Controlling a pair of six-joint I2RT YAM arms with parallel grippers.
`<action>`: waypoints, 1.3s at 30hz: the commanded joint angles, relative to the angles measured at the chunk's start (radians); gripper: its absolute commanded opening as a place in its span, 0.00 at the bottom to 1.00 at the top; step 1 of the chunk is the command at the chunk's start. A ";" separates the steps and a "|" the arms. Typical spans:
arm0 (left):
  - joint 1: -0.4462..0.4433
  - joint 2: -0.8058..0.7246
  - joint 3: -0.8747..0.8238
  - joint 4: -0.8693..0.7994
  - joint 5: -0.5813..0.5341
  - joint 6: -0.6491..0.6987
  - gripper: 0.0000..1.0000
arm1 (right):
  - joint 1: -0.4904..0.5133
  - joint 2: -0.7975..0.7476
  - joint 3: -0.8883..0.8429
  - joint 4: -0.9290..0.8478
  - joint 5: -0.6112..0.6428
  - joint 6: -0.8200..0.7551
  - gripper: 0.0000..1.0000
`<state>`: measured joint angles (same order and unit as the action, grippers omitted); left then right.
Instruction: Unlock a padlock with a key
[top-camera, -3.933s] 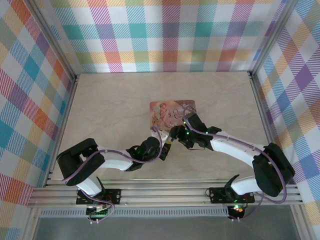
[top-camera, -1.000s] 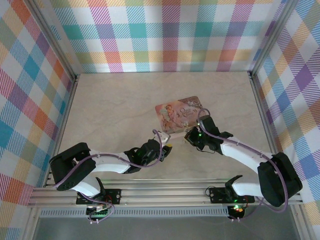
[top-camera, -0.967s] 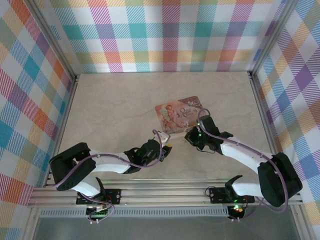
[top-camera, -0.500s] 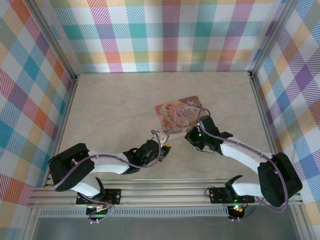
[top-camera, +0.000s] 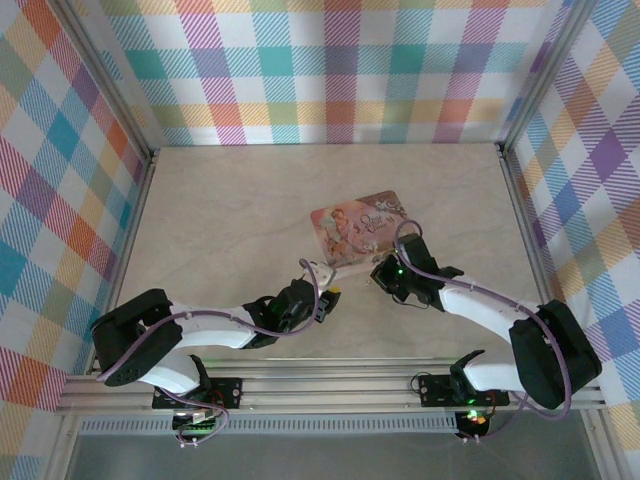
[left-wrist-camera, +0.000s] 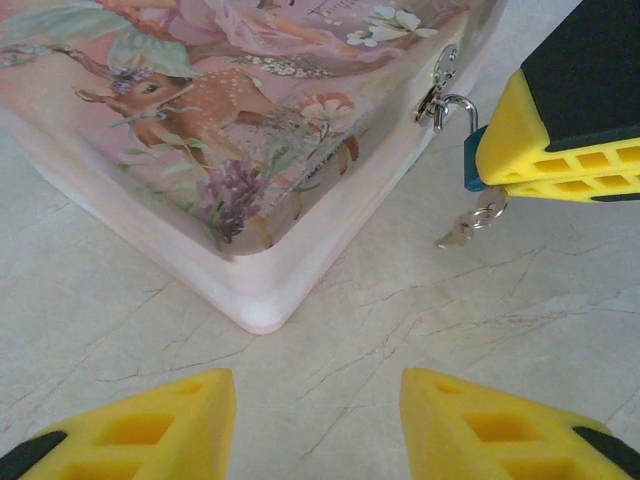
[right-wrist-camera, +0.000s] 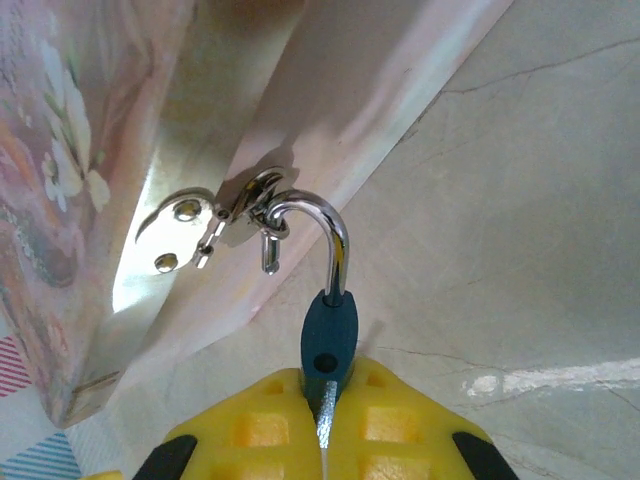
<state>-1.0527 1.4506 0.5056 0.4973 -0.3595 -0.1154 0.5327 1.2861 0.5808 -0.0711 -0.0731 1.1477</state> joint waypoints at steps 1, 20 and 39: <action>-0.009 -0.022 -0.009 -0.012 -0.021 -0.009 0.47 | -0.016 -0.006 0.068 0.015 0.033 -0.018 0.00; -0.009 -0.018 -0.010 -0.023 -0.031 -0.006 0.47 | -0.101 0.084 0.052 0.088 -0.017 -0.001 0.00; -0.008 -0.014 -0.012 -0.031 -0.040 -0.008 0.47 | -0.185 0.124 0.101 0.087 -0.044 -0.059 0.00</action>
<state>-1.0527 1.4498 0.5056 0.4721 -0.3798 -0.1158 0.3580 1.3991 0.6518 -0.0147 -0.1028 1.1137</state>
